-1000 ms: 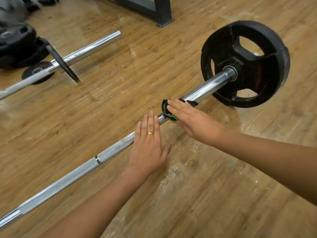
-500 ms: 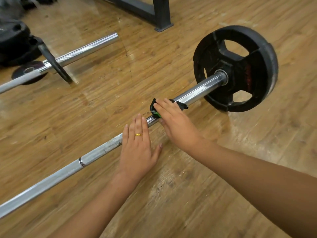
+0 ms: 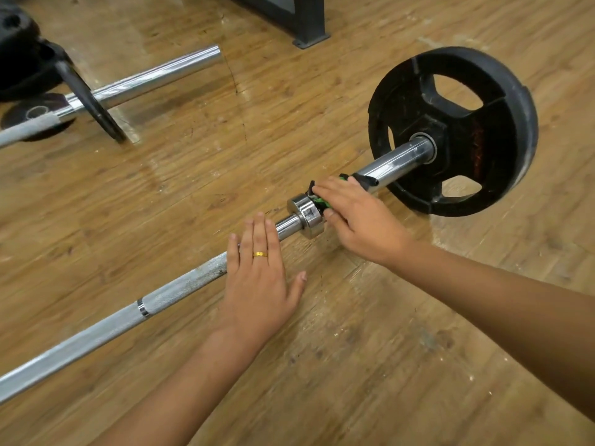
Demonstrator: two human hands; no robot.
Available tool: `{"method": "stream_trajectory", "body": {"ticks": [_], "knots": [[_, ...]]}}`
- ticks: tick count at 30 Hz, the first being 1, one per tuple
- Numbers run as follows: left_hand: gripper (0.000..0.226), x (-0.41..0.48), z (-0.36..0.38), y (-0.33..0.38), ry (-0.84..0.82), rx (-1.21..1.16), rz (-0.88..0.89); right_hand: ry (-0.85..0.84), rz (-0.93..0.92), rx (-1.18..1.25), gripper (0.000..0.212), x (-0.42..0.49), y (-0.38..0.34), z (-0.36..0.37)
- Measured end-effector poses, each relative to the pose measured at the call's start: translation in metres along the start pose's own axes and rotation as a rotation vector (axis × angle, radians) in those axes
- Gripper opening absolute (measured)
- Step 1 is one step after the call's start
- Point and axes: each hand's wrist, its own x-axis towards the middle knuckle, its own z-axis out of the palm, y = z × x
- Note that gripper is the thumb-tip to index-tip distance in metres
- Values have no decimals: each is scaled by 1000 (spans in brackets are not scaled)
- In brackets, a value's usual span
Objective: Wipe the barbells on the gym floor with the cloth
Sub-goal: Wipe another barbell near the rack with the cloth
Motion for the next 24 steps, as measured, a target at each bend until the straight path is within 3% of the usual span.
{"method": "stream_trajectory", "body": {"ticks": [6,11,16,24], "knots": [[95,-1,0,1,-21,29,31,-81,96,-76,47,7,3,-13],[101,-4,1,-6,-22,-5,89,-284,63,-91,53,6,-1,-31],[103,-5,4,-9,-32,-11,105,-290,135,-127,50,18,-15,-30],[104,-3,0,-3,-79,1,79,-331,56,-151,48,20,-3,-39]]}}
